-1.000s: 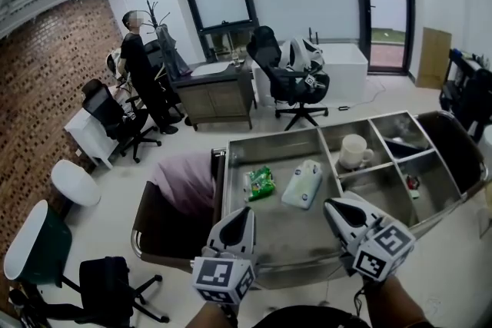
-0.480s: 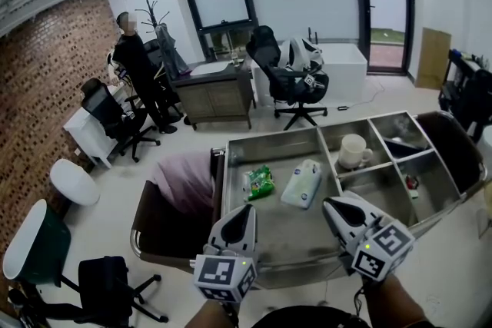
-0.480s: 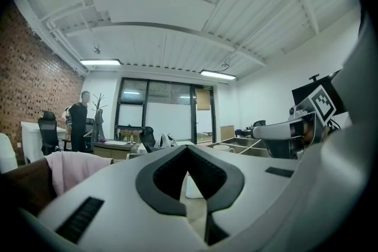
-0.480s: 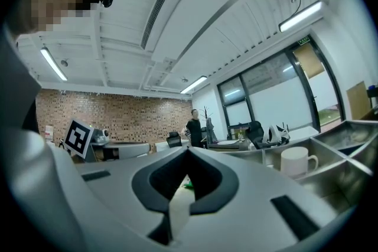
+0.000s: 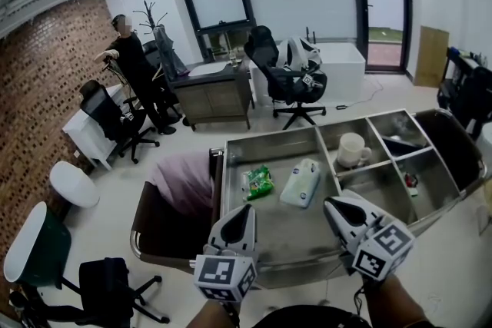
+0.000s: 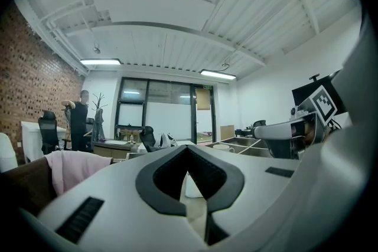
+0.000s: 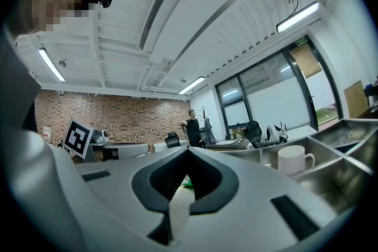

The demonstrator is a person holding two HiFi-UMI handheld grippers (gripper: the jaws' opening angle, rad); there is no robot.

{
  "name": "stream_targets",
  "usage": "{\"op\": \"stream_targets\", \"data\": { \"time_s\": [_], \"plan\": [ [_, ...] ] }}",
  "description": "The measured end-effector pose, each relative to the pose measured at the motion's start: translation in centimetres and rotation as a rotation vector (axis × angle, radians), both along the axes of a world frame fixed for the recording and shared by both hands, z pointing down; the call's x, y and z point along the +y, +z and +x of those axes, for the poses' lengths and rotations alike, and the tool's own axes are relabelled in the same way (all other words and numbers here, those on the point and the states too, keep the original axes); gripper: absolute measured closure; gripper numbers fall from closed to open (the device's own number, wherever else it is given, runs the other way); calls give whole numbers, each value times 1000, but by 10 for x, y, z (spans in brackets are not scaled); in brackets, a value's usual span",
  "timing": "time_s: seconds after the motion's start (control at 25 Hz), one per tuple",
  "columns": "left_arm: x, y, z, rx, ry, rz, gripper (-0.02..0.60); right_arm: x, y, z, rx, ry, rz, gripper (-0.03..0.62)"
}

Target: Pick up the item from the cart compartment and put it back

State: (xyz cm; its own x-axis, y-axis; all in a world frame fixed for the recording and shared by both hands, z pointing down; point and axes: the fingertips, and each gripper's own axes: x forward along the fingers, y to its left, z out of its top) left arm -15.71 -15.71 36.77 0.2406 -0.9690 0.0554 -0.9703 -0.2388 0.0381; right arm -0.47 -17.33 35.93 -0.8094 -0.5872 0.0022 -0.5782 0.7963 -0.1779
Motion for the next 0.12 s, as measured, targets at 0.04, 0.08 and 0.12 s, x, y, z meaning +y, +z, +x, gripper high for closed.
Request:
{"op": "stream_targets", "data": {
  "time_s": [0.04,0.08,0.12],
  "plan": [
    [0,0,1,1,1,0,581,1,-1,1,-1,0,1,580],
    [0,-1,2,1,2,-1,581,1,-1,1,-3,1,1,580],
    [0,-1,3,2,4,-2,581,1,-1,2,-4,1,1,580]
  ]
}}
